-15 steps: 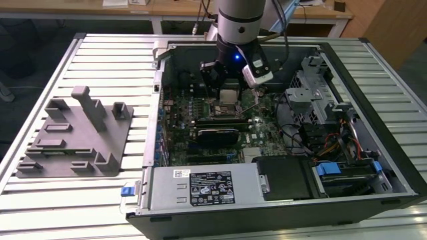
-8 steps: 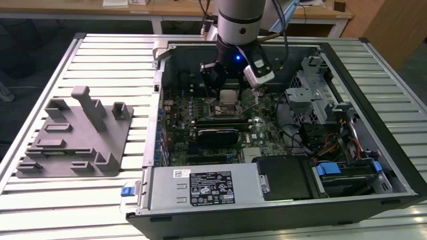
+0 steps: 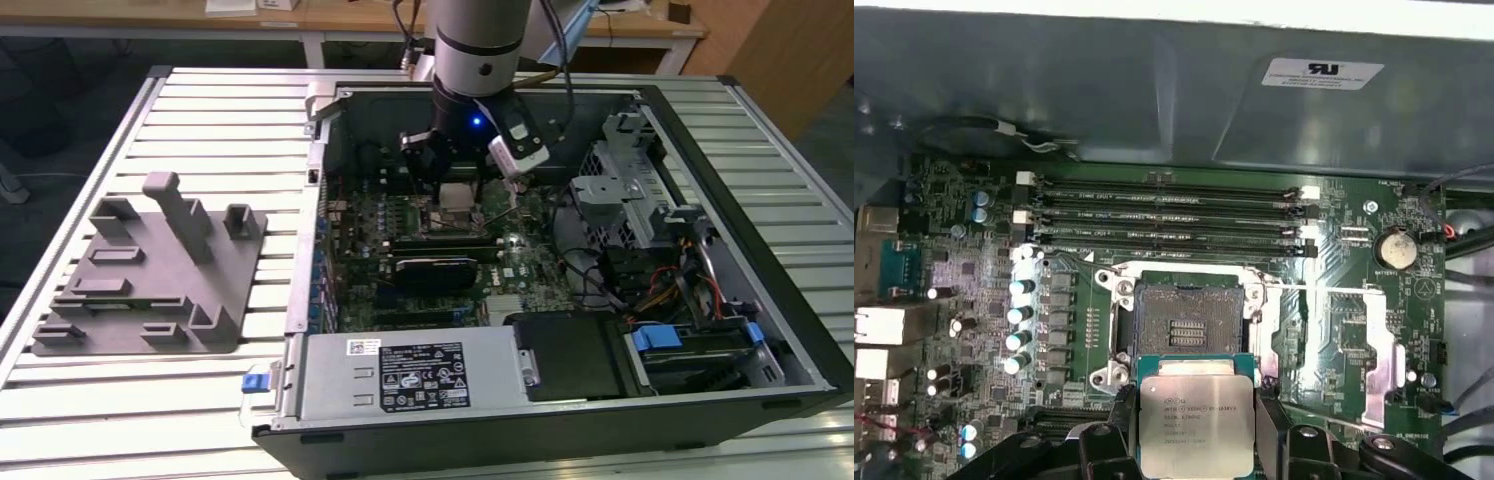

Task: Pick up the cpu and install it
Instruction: 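Pick up the cpu and move it towards the insertion slot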

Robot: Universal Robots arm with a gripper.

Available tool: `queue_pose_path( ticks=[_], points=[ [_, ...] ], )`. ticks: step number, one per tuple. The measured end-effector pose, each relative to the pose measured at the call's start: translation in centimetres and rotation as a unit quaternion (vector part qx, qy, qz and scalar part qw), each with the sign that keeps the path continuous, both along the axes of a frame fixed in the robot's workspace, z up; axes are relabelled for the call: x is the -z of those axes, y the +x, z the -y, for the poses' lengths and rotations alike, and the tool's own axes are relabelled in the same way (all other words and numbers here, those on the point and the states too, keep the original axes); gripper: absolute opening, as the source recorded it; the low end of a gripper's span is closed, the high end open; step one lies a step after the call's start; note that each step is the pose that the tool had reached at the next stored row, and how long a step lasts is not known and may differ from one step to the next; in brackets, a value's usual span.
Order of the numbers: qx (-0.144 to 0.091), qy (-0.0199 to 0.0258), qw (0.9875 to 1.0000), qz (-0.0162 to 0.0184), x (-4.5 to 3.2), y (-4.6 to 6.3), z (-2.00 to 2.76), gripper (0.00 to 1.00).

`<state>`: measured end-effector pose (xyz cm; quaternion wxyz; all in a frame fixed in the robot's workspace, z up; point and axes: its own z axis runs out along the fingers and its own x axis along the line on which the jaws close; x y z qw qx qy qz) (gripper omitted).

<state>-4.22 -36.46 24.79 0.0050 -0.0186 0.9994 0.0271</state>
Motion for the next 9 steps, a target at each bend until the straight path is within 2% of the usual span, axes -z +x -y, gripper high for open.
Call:
queue_pose_path(
  ticks=[6, 9],
  points=[
    [0.014, -0.0002, 0.9999, 0.0000, 0.30, 0.00, -0.46, 0.55],
    [0.015, -0.0004, 0.9999, 0.0000, 0.32, 0.00, -0.47, 0.55]
  ],
)
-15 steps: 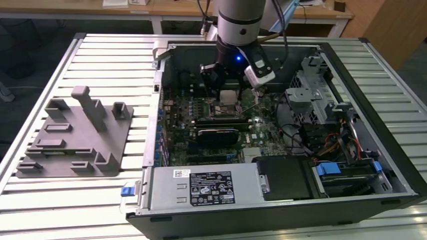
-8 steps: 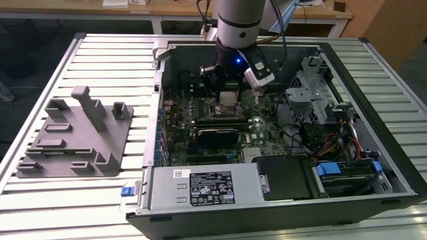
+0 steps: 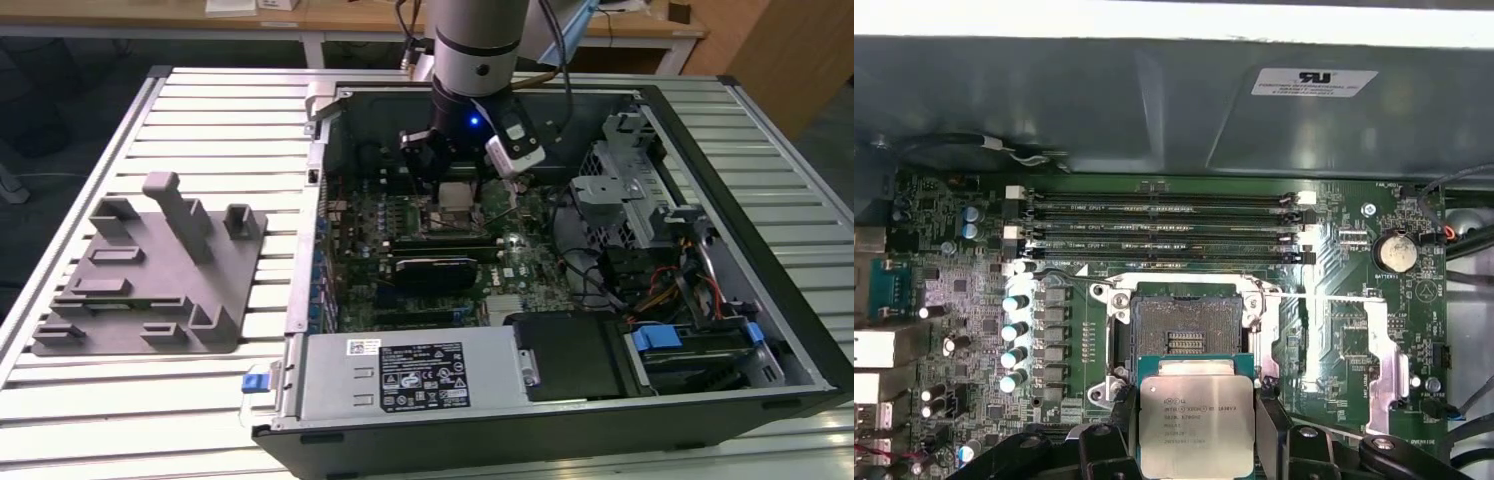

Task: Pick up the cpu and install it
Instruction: 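Pick up the cpu and move it towards the insertion slot, then place the cpu into insertion slot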

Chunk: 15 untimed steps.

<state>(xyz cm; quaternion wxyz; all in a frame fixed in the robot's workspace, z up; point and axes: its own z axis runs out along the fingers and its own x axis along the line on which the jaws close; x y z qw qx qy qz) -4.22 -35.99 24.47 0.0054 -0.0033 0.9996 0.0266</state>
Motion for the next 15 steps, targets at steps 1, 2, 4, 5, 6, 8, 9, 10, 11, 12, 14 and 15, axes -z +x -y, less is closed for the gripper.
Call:
queue_pose_path(
  ticks=[1, 2, 4, 5, 6, 8, 9, 10, 11, 12, 14, 15],
  points=[
    [0.000, 0.0000, 1.0000, 0.0000, 0.01, 0.00, 0.00, 0.55],
    [0.001, 0.0001, 1.0000, 0.0000, 0.01, 0.00, -0.01, 0.55],
    [0.001, 0.0001, 1.0000, 0.0000, 0.01, 0.00, -0.01, 0.55],
    [0.001, 0.0001, 1.0000, 0.0000, 0.01, 0.00, -0.01, 0.55],
    [0.001, 0.0001, 1.0000, 0.0000, 0.01, 0.00, -0.01, 0.55],
    [0.001, 0.0001, 1.0000, 0.0000, 0.01, 0.00, -0.01, 0.55],
    [0.001, 0.0001, 1.0000, 0.0000, 0.01, 0.00, -0.01, 0.55],
    [0.001, 0.0001, 1.0000, 0.0000, 0.01, 0.00, -0.01, 0.55],
    [0.001, 0.0001, 1.0000, 0.0000, 0.01, 0.00, -0.01, 0.55],
    [0.001, 0.0000, 1.0000, 0.0000, 0.01, 0.00, 0.00, 0.55],
    [0.006, 0.0000, 1.0000, 0.0000, 0.01, 0.00, 0.00, 0.55],
    [0.015, 0.0000, 0.9999, 0.0000, 0.01, 0.00, 0.00, 0.55]
  ],
)
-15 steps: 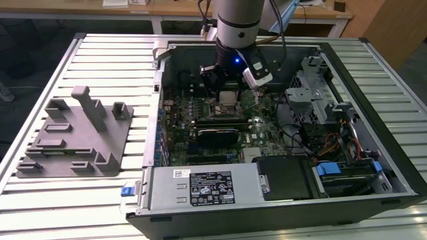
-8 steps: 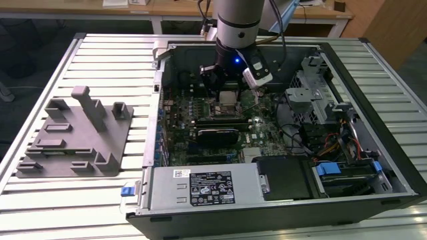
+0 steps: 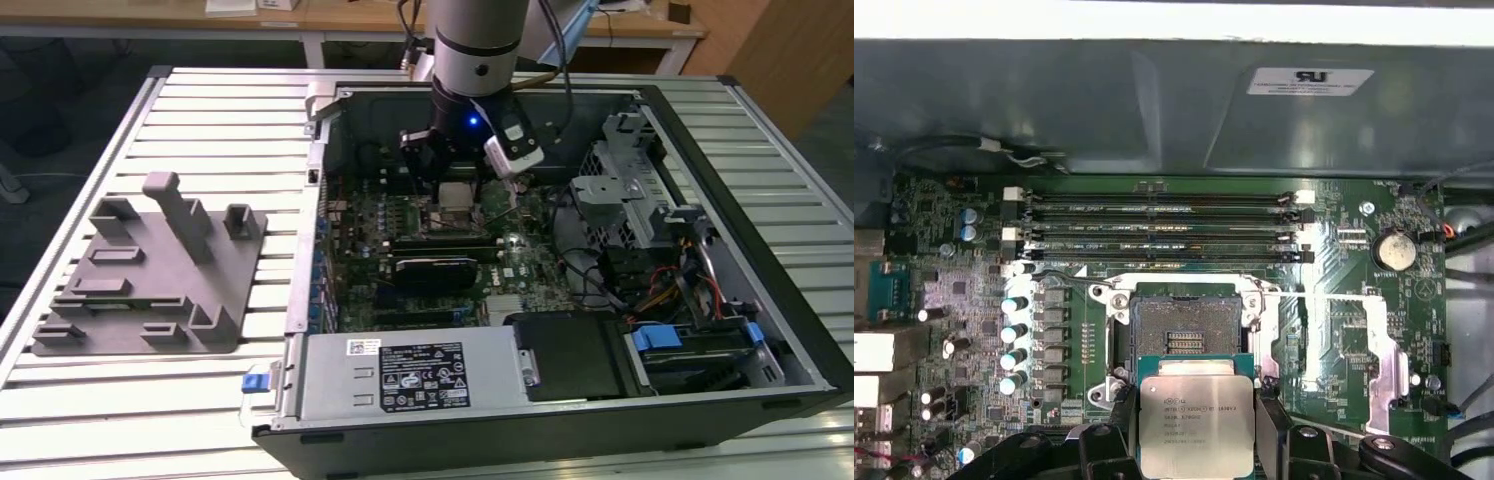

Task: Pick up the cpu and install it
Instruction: 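Place the cpu into insertion slot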

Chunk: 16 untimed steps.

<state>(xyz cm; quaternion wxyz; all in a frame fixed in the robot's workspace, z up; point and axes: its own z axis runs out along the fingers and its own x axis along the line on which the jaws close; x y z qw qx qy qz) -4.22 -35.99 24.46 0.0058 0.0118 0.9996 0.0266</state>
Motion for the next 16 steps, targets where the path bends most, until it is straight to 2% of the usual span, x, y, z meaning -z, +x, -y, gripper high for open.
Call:
queue_pose_path(
  ticks=[4, 8, 12, 16],
  points=[
    [0.036, 0.0001, 0.9994, 0.0000, 0.02, 0.00, 0.00, 0.55],
    [0.072, 0.0000, 0.9974, 0.0000, 0.03, 0.00, 0.00, 0.55],
    [0.109, 0.0001, 0.9941, 0.0000, 0.04, 0.00, 0.00, 0.55],
    [0.144, 0.0000, 0.9895, 0.0000, 0.05, 0.00, 0.00, 0.55]
  ],
)
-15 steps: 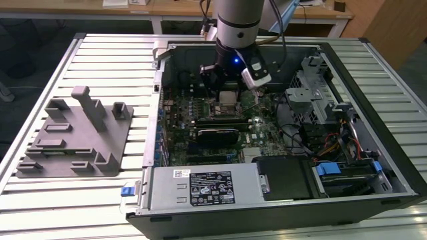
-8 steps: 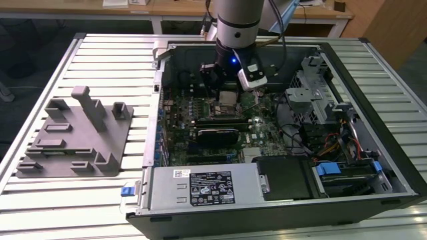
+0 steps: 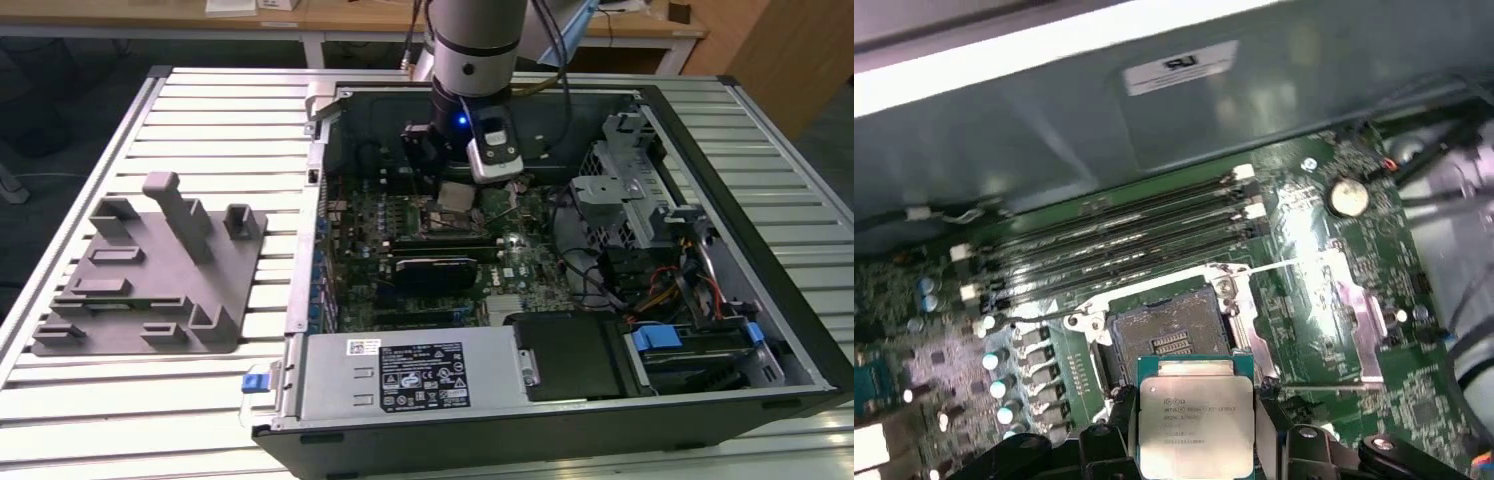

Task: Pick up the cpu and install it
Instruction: 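Place the cpu into insertion slot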

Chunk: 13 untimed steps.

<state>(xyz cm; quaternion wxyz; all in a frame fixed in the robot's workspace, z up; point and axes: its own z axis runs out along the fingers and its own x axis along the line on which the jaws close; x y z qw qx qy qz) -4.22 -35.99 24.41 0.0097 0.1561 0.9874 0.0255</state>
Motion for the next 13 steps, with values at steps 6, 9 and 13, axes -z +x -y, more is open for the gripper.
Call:
queue_pose_path(
  ticks=[6, 9, 13],
  points=[
    [0.055, 0.0000, 0.9985, 0.0000, 0.01, 0.00, 0.00, 0.55],
    [0.082, 0.0000, 0.9966, 0.0000, 0.02, 0.00, 0.00, 0.55],
    [0.118, 0.0000, 0.9930, 0.0000, 0.03, 0.00, 0.00, 0.55]
  ],
)
